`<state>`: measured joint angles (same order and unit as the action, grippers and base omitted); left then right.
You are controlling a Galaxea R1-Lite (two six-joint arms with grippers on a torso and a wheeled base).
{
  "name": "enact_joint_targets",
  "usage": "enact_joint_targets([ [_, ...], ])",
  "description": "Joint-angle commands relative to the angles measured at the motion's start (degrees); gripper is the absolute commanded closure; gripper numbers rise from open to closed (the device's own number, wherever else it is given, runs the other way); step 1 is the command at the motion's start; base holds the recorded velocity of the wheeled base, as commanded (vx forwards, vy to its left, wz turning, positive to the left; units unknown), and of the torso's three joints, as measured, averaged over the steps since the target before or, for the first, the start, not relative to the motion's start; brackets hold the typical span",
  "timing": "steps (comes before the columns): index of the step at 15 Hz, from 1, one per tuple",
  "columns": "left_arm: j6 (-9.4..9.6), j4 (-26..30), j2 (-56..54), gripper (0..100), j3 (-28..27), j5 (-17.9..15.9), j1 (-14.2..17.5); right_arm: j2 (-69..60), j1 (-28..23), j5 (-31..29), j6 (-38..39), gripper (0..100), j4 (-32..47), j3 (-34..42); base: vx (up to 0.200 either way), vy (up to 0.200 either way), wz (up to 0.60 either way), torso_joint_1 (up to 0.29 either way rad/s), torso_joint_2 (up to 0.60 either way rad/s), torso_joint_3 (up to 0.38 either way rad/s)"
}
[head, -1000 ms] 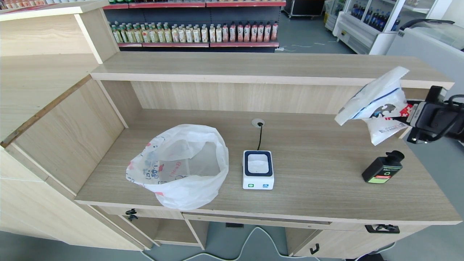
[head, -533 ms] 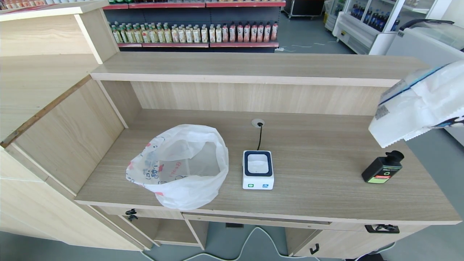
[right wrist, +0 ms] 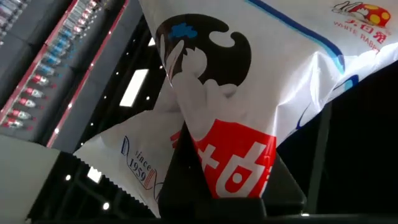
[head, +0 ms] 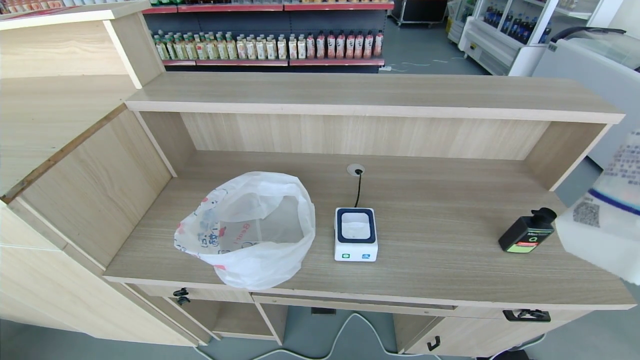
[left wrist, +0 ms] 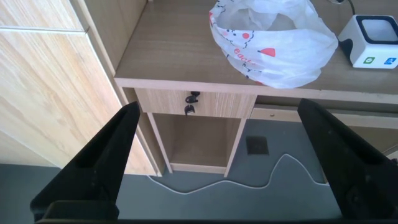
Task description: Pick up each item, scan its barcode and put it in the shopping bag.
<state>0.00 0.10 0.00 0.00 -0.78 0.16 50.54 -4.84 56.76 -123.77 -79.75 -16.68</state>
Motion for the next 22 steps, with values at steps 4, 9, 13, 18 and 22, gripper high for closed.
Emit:
enact_joint_targets([
  [4, 0.00, -0.01, 0.00, 0, 0.00, -0.01, 0.02, -0.01, 3.17, 0.02, -4.90, 100, 0.83, 0.15, 0.000, 0.000, 0.00, 0.000, 0.00, 0.000],
  [9, 0.00, -0.10, 0.00, 0, 0.00, -0.01, 0.02, 1.23, 17.58, -7.72, 0.81, 100, 0.39, 0.15, 0.000, 0.000, 0.00, 0.000, 0.00, 0.000],
  [13, 0.09, -0.01, 0.00, 0, 0.00, -0.01, 0.02, 6.41, 33.32, -9.39, -10.09, 100, -0.32, 0.15, 0.000, 0.000, 0.00, 0.000, 0.00, 0.000],
  [18, 0.00, -0.01, 0.00, 0, 0.00, -0.01, 0.02, 14.94, 36.48, -9.30, -15.10, 100, -1.81, -0.11, 0.000, 0.000, 0.00, 0.000, 0.00, 0.000],
  [22, 0.00, -0.01, 0.00, 0, 0.00, -0.01, 0.02, 16.87, 42.81, -9.30, -15.18, 100, -2.25, -0.02, 0.000, 0.000, 0.00, 0.000, 0.00, 0.000],
])
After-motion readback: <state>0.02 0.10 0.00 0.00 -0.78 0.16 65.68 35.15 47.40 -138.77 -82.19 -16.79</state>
